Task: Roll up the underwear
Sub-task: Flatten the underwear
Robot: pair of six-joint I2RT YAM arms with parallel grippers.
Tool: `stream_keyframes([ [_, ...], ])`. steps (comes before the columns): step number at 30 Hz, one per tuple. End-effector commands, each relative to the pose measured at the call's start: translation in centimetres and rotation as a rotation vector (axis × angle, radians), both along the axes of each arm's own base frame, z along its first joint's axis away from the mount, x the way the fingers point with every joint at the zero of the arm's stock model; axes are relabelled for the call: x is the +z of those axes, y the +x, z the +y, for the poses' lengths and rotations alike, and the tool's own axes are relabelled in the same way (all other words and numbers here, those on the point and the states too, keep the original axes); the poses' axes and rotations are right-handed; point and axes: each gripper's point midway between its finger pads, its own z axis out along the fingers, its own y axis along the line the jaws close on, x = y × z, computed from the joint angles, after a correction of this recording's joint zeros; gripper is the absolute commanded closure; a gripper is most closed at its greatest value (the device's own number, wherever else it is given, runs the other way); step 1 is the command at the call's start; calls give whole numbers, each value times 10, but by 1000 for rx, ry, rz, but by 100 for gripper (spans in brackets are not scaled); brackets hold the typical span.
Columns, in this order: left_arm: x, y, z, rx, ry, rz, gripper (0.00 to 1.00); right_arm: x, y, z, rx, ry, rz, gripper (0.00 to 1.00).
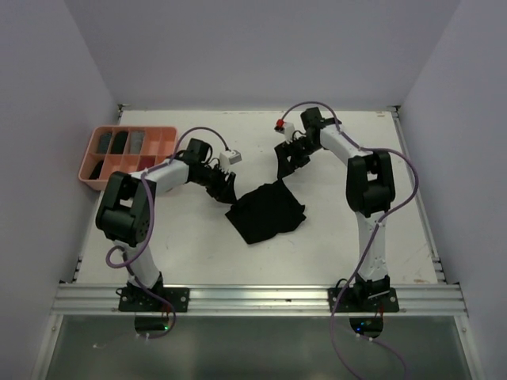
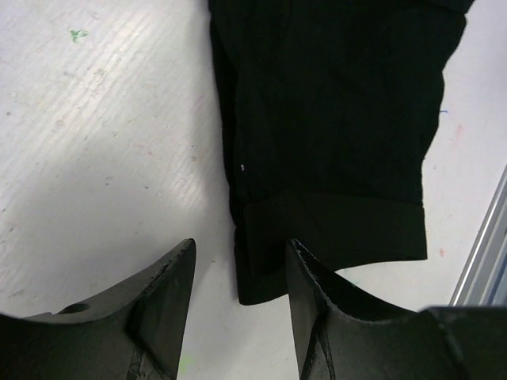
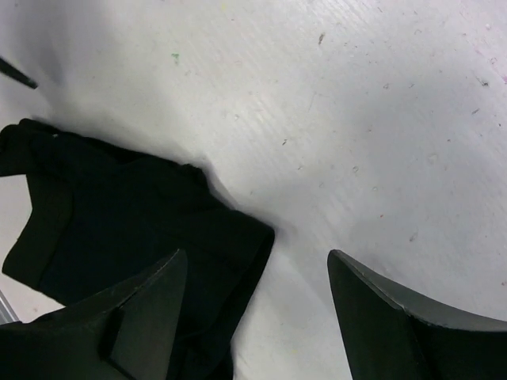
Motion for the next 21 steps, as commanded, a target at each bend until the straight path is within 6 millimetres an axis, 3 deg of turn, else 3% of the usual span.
stream_keyframes([
  [1, 23, -1, -15, -37, -118, -3, 47, 0, 14, 8, -9, 17, -11, 24],
  [7, 19, -3, -16, -37, -129, 24, 47, -11, 8, 24, 43, 68, 40, 27],
  [11, 13, 4, -10, -4, -99, 18, 46, -15, -2, 29, 75, 102, 91, 38],
  [17, 30, 15, 2, 8, -148, 2, 43, -5, -15, 35, 109, 161, 127, 42],
  [21, 34, 7, -2, -30, -226, 71, 42, -1, -20, 37, 116, 188, 149, 43],
])
